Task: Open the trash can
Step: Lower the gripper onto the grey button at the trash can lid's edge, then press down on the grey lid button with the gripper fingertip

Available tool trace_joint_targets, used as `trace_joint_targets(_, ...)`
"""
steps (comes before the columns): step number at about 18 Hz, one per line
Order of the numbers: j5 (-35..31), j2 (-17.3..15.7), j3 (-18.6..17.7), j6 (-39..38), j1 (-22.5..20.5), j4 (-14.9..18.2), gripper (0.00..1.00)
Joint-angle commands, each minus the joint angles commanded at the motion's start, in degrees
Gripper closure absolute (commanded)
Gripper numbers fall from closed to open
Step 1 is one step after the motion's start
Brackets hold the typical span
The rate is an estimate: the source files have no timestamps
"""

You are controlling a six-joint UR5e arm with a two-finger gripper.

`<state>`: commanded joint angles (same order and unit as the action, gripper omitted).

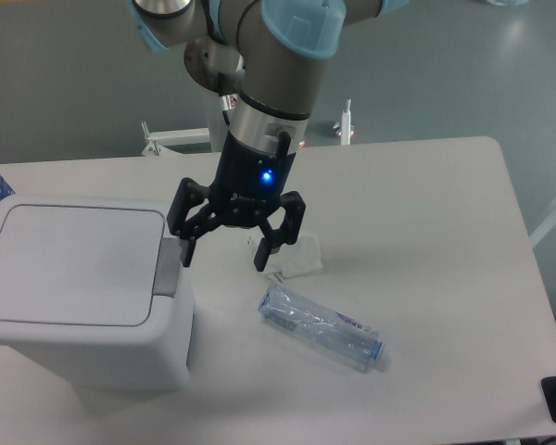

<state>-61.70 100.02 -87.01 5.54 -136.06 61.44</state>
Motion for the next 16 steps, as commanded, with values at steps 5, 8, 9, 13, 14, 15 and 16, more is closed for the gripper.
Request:
trace_joint_targets(5, -0.17, 0.53, -0.09, 0.00, 0.53, 0.00, 0.00)
trace_joint_targets(8, -0.35, 1.23, -0.18, 0.00, 0.88, -0.09, 0.00)
trace_joint_targets(9, -0.35, 1.32, -0.26, 0.00, 0.88, -0.09, 0.00)
trace_joint_targets(13, -0.35, 1.49, -0.26, 0.18, 0.88, -0.09, 0.00)
trace_joint_targets(14, -0.35, 1.49, -0.26, 0.18, 0.88, -0.09, 0.00)
trace_joint_targets(15, -0.44, 1.49, -0.35, 0.18, 0.88, -0.09, 0.00)
trace_joint_targets(16, -0.44, 1.49, -0.35, 0.18, 0.88, -0.09, 0.00)
